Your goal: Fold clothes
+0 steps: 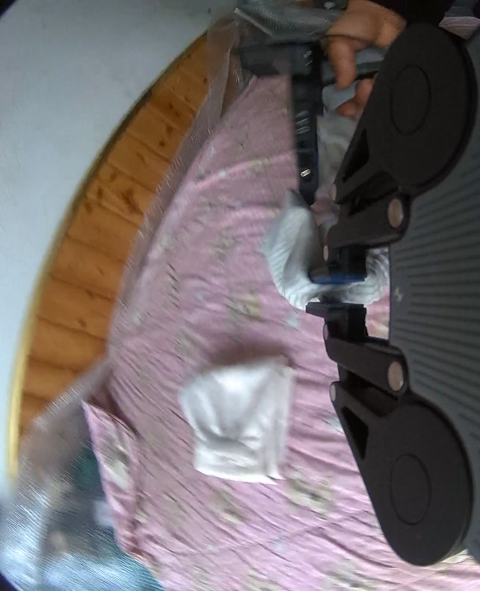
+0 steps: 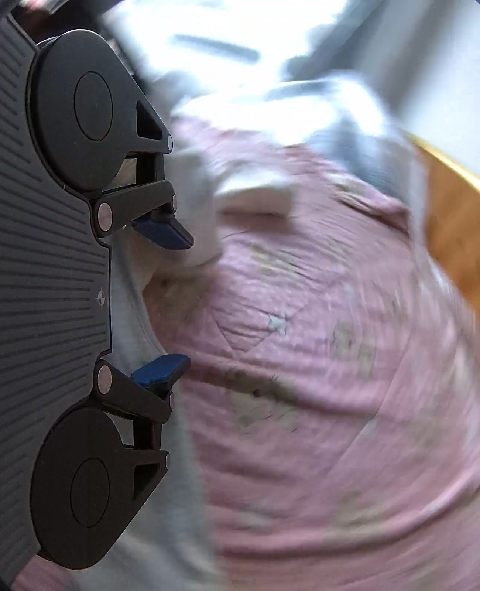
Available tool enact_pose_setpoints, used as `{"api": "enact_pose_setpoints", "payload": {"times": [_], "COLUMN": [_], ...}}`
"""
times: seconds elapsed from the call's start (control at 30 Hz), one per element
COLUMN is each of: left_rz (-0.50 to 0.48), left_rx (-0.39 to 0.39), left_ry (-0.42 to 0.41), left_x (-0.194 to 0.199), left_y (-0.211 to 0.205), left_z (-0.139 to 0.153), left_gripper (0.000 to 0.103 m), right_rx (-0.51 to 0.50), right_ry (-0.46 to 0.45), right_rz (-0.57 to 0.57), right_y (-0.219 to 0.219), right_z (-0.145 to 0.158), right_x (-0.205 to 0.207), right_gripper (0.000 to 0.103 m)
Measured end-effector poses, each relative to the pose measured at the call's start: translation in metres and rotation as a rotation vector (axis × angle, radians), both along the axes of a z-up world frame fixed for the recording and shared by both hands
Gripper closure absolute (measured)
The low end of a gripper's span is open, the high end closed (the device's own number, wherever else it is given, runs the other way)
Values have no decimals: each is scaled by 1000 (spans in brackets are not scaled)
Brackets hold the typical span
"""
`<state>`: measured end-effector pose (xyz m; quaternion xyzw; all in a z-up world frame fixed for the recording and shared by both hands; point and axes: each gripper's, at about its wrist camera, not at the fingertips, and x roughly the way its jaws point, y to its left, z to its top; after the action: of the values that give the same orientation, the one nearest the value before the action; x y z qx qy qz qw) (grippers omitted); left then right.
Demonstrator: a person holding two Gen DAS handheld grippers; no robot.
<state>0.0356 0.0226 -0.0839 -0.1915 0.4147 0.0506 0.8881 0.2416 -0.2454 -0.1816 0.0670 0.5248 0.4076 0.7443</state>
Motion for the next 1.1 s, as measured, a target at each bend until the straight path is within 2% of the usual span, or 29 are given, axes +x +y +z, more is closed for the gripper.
{"api": "enact_pose_setpoints", "payload": {"times": [0.1, 0.2, 0.23, 0.27, 0.3, 0.37, 0.43, 0.5, 0.57, 0.6, 0.63, 0.7, 0.73, 0.77, 0.8, 0.83, 0.87, 0.9, 0.93, 1.0, 1.1], "left_rz": [-44, -124, -145, -165, -183, -227, -276, -328, -362, -360, -327, -259, -228, -197, -166, -135, -127, -133, -142, -165, -175], "left_rx": [20, 59, 67, 76, 86, 96, 84, 64, 61, 60, 68, 69, 66, 64, 61, 59, 57, 54, 40, -35, -68], "left_ry": [-11, -44, -55, -68, -82, -120, -162, -173, -129, -90, -39, 46, 84, 123, 161, 199, 211, 209, 213, 242, 289], "left_x": [1, 3, 4, 5, 7, 13, 24, 53, 99, 125, 156, 183, 192, 201, 211, 220, 215, 200, 184, 159, 151], "left_y": [-3, -16, -20, -23, -27, -30, -27, -18, -11, -9, -5, 1, 4, 6, 9, 11, 11, 8, 5, -3, -23], "left_z": [2, 10, 13, 17, 21, 35, 50, 58, 51, 41, 25, -3, -16, -29, -42, -56, -60, -59, -61, -71, -93], "left_gripper": [93, 93, 93, 93, 93, 93, 93, 93, 92, 91, 86, 75, 79, 79, 78, 71, 63, 49, 45, 43, 44], "right_rx": [-69, -97, -106, -127, -169, -222, -239, -292, -359, -400, -452, -579, -640, -690, -701, -662, -623, -585, -546, -467, -349], "right_ry": [-188, -273, -302, -320, -324, -370, -419, -471, -523, -537, -537, -605, -616, -577, -539, -504, -469, -434, -399, -328, -222], "right_rz": [245, 348, 382, 400, 388, 314, 265, 301, 368, 394, 409, 341, 263, 150, 71, 35, 0, -35, -70, -139, -240], "right_y": [32, 62, 72, 80, 85, 72, 41, 18, -1, -7, -6, -3, -3, -8, -16, -28, -39, -50, -62, -85, -119], "right_z": [6, 1, -1, -3, -5, 17, 63, 104, 142, 153, 152, 133, 118, 100, 86, 78, 69, 60, 52, 34, 8], "right_x": [-23, -30, -32, -31, -25, -13, -3, 5, 14, 23, 40, 81, 103, 127, 136, 125, 115, 104, 93, 72, 40], "right_gripper": [34, 28, 38, 55, 101, 99, 99, 99, 98, 84, 44, 9, 11, 27, 50, 55, 53, 47, 42, 41, 41]}}
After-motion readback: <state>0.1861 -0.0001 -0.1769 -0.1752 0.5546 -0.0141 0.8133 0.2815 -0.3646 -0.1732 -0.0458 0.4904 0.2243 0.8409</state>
